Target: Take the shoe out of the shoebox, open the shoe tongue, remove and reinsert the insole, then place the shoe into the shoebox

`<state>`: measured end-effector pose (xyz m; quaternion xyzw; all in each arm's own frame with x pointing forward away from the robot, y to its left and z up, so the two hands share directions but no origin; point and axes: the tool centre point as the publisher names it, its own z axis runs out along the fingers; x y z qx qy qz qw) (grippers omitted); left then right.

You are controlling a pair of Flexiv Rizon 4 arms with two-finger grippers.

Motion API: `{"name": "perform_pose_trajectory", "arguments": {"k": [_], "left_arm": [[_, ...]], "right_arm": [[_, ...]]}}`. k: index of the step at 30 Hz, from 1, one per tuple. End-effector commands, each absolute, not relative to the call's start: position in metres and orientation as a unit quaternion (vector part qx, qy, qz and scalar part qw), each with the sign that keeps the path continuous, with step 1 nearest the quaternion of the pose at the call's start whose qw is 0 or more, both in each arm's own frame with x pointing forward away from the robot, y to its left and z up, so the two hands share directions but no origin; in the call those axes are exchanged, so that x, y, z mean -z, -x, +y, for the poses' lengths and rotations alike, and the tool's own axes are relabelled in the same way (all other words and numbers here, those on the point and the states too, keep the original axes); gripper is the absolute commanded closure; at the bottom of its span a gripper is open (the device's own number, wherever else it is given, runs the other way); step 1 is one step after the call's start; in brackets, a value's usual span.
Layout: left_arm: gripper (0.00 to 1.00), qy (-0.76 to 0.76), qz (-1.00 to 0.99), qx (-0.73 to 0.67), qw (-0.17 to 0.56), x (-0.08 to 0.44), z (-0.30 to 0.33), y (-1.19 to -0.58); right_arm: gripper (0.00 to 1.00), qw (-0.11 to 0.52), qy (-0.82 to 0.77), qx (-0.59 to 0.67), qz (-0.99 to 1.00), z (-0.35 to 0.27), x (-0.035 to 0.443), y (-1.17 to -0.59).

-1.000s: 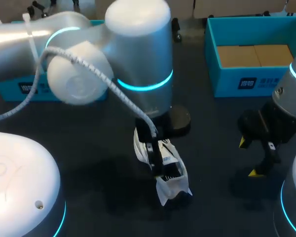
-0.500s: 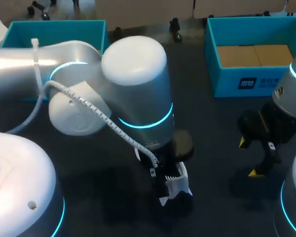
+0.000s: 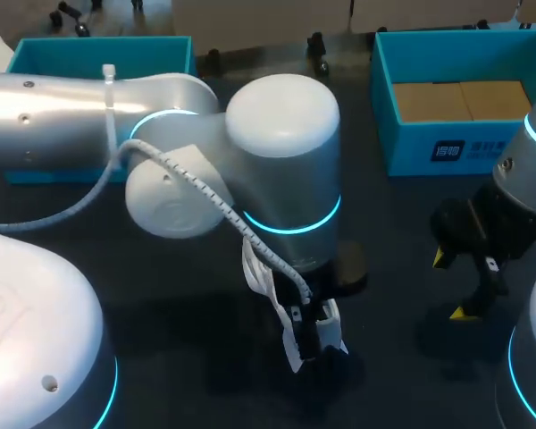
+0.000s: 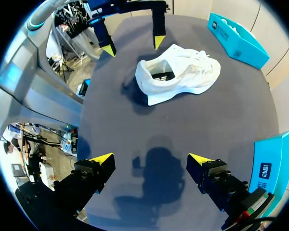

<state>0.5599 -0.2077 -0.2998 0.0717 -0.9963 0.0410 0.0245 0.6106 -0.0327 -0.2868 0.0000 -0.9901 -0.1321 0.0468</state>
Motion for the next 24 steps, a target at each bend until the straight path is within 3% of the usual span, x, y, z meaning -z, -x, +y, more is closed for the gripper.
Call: {"name": "perform_pose_trajectory", "arguments": {"k": [1,24], "left_arm": [[0.0,-0.076,-0.996,-0.041,0.032,0.313,-0.224,-0.558],[0.0,-0.077,-0.995,-0.044,0.036,0.36,-0.233,-0.555]], "right_arm": [[0.0,0.047,0.0,0.131,-0.99,-0.032,0.288,-0.611],[0.0,0.047,0.0,0.131,-0.99,-0.032,0.288,-0.611]]}}
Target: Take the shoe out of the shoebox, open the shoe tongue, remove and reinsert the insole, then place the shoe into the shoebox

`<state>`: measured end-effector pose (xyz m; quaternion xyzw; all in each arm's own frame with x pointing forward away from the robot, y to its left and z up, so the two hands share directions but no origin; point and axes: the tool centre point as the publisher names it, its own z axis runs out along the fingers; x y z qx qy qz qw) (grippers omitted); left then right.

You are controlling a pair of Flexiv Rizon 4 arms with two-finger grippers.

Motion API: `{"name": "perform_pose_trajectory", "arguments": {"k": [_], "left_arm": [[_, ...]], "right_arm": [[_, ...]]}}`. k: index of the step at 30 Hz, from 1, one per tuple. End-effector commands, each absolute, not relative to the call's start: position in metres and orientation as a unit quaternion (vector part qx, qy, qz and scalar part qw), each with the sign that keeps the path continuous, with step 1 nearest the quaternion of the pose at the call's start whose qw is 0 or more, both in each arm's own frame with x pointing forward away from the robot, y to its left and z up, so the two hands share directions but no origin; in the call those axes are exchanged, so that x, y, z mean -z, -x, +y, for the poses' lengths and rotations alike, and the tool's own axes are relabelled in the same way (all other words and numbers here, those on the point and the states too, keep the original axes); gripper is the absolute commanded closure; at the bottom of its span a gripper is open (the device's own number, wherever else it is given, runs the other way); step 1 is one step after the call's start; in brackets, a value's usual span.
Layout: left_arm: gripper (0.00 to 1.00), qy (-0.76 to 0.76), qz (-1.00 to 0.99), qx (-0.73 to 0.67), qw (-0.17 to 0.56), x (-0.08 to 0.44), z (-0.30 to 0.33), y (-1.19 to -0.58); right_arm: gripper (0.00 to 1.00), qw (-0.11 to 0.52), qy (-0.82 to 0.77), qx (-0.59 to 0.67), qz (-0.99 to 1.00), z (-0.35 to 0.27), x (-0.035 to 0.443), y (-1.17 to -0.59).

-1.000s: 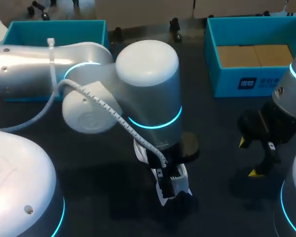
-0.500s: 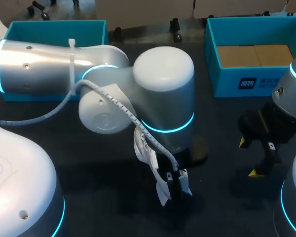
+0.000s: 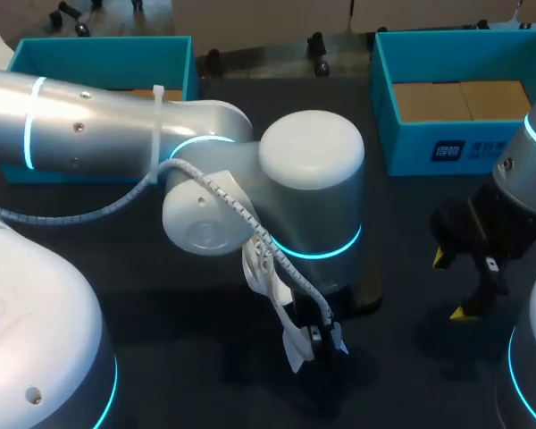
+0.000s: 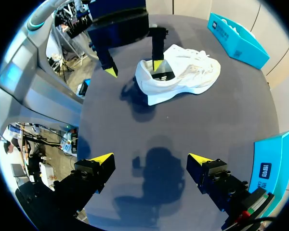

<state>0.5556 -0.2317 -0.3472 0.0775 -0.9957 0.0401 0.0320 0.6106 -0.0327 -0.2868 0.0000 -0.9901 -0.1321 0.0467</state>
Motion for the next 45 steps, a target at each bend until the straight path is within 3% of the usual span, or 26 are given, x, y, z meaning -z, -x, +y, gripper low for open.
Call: {"name": "perform_pose_trajectory", "arguments": {"k": [1,28,32,33,34,35,37,38,39,40,45], "left_arm": [[0.0,-0.077,-0.995,-0.044,0.036,0.362,-0.233,-0.554],[0.0,-0.099,-0.994,-0.039,0.009,0.389,-0.244,-0.554],[0.2,-0.102,-0.994,-0.038,0.003,0.39,-0.245,-0.553],[0.29,-0.103,-0.994,-0.039,0.002,0.391,-0.245,-0.552],[0.44,-0.103,-0.994,-0.038,0.0,0.391,-0.245,-0.552],[0.52,-0.103,-0.994,-0.038,0.0,0.391,-0.245,-0.552],[0.54,-0.106,-0.994,-0.034,-0.001,0.392,-0.245,-0.553],[0.6,-0.109,-0.994,-0.032,0.0,0.392,-0.245,-0.553],[0.73,-0.11,-0.993,-0.031,0.0,0.393,-0.245,-0.554],[0.98,-0.11,-0.993,-0.031,0.0,0.393,-0.245,-0.555],[1.0,-0.116,-0.993,-0.029,0.002,0.393,-0.244,-0.558]], "right_arm": [[0.0,0.047,0.0,0.131,-0.99,-0.032,0.288,-0.611],[0.0,0.047,0.0,0.131,-0.99,-0.032,0.288,-0.611],[0.0,0.047,0.0,0.131,-0.99,-0.032,0.288,-0.611],[0.0,0.047,0.0,0.131,-0.99,-0.032,0.288,-0.611],[0.0,0.047,0.0,0.131,-0.99,-0.032,0.288,-0.611],[0.0,0.047,0.0,0.131,-0.99,-0.032,0.288,-0.611],[0.0,0.047,0.0,0.131,-0.99,-0.032,0.288,-0.611],[0.0,0.047,0.0,0.131,-0.99,-0.032,0.288,-0.611],[0.0,0.047,0.0,0.131,-0.99,-0.032,0.288,-0.611],[0.0,0.047,0.0,0.131,-0.99,-0.032,0.288,-0.611],[0.0,0.047,0.0,0.131,-0.99,-0.032,0.288,-0.611]]}}
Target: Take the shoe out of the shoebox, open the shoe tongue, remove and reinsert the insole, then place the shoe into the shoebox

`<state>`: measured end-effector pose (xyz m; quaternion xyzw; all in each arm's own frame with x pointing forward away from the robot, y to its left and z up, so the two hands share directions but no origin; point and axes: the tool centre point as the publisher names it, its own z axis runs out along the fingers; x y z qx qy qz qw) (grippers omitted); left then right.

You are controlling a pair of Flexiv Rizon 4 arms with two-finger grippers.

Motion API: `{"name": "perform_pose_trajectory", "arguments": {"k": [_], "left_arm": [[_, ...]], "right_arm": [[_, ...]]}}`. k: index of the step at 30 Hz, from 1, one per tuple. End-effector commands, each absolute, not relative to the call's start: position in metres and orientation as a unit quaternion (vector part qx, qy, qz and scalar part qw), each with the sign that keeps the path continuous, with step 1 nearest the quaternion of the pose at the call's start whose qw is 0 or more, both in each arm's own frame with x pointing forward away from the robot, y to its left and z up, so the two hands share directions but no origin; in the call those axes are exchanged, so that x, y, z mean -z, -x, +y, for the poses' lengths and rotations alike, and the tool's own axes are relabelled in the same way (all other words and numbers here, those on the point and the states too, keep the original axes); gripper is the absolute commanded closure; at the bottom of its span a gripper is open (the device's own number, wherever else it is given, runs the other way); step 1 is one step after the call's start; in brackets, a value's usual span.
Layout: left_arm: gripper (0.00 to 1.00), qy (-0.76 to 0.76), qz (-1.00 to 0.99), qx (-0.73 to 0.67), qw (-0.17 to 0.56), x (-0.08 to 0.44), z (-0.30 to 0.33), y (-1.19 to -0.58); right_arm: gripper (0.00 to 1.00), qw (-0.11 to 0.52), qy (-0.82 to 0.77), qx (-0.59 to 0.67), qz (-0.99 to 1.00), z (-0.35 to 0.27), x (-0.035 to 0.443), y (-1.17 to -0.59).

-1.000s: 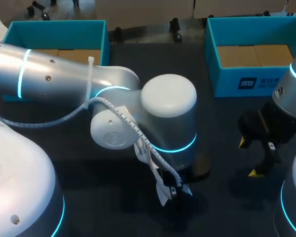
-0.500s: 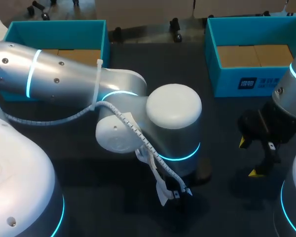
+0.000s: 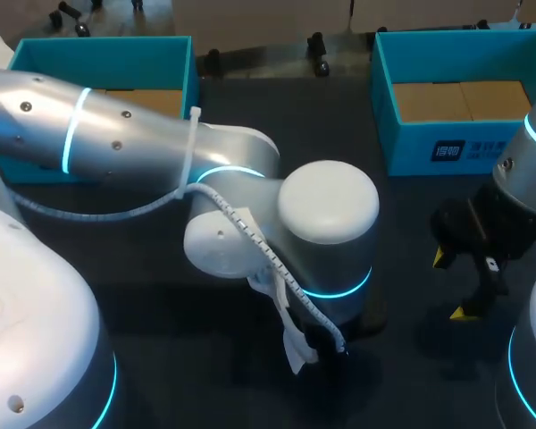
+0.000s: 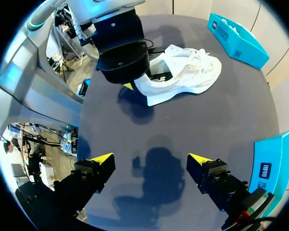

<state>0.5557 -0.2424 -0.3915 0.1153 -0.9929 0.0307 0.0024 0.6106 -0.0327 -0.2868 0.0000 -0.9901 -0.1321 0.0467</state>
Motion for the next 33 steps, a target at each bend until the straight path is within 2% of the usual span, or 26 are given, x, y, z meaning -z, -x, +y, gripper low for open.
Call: {"name": "perform_pose_trajectory", "arguments": {"k": [1,18,33], "left_arm": [[1.0,-0.117,-0.993,-0.029,0.002,0.393,-0.244,-0.559],[1.0,-0.093,-0.995,-0.029,0.019,0.347,-0.23,-0.578],[1.0,-0.089,-0.995,-0.019,0.03,0.272,-0.19,-0.658]], "right_arm": [[0.0,0.047,0.0,0.131,-0.99,-0.032,0.288,-0.611],[0.0,0.047,0.0,0.131,-0.99,-0.032,0.288,-0.611],[0.0,0.047,0.0,0.131,-0.99,-0.032,0.288,-0.611]]}}
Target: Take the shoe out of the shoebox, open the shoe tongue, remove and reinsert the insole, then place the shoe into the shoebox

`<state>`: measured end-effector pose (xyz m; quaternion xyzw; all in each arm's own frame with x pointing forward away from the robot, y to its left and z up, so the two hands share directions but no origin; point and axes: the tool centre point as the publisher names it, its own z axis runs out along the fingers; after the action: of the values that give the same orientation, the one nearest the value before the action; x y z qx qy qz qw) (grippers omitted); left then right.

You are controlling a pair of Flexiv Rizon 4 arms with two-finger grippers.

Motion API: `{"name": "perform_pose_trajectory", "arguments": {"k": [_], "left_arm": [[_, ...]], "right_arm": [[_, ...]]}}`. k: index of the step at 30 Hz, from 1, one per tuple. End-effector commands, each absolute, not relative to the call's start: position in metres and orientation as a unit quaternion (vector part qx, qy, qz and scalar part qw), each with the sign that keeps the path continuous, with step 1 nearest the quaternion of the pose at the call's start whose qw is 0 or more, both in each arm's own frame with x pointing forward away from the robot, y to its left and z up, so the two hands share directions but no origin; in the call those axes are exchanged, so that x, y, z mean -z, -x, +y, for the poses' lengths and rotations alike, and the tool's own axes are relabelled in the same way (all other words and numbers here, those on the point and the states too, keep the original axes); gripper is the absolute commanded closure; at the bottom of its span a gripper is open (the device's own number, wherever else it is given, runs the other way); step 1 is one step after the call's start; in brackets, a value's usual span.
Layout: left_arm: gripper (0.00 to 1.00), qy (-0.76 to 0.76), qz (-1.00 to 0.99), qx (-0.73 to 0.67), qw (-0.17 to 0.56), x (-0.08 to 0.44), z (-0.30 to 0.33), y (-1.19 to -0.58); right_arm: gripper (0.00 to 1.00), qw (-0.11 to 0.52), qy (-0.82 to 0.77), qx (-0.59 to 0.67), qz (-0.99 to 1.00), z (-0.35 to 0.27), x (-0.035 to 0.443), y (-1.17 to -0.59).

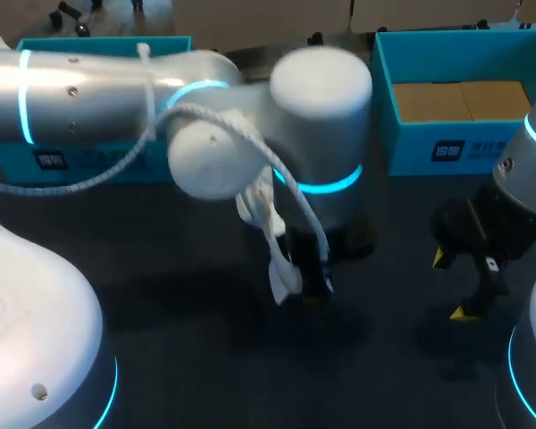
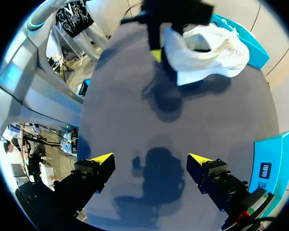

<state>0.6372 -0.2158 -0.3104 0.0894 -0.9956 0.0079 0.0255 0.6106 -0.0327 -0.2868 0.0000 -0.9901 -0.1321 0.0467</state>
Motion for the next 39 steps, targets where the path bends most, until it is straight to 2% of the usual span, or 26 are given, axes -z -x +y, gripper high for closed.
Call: {"name": "perform_pose_trajectory", "arguments": {"k": [1,19,23,26,39], "left_arm": [[1.0,-0.093,-0.995,-0.019,0.028,0.268,-0.186,-0.665],[1.0,-0.126,-0.992,-0.007,0.023,0.22,-0.144,-0.77],[1.0,-0.099,-0.994,-0.011,0.045,0.199,-0.131,-0.781],[1.0,-0.087,-0.995,0.015,0.036,0.19,-0.12,-0.794],[1.0,-0.087,-0.995,0.015,0.036,0.19,-0.12,-0.794]], "right_arm": [[0.0,0.047,0.0,0.131,-0.99,-0.032,0.288,-0.611],[0.0,0.047,0.0,0.131,-0.99,-0.032,0.288,-0.611],[0.0,0.047,0.0,0.131,-0.99,-0.032,0.288,-0.611],[0.0,0.047,0.0,0.131,-0.99,-0.032,0.288,-0.611],[0.0,0.047,0.0,0.131,-0.99,-0.032,0.288,-0.611]]}}
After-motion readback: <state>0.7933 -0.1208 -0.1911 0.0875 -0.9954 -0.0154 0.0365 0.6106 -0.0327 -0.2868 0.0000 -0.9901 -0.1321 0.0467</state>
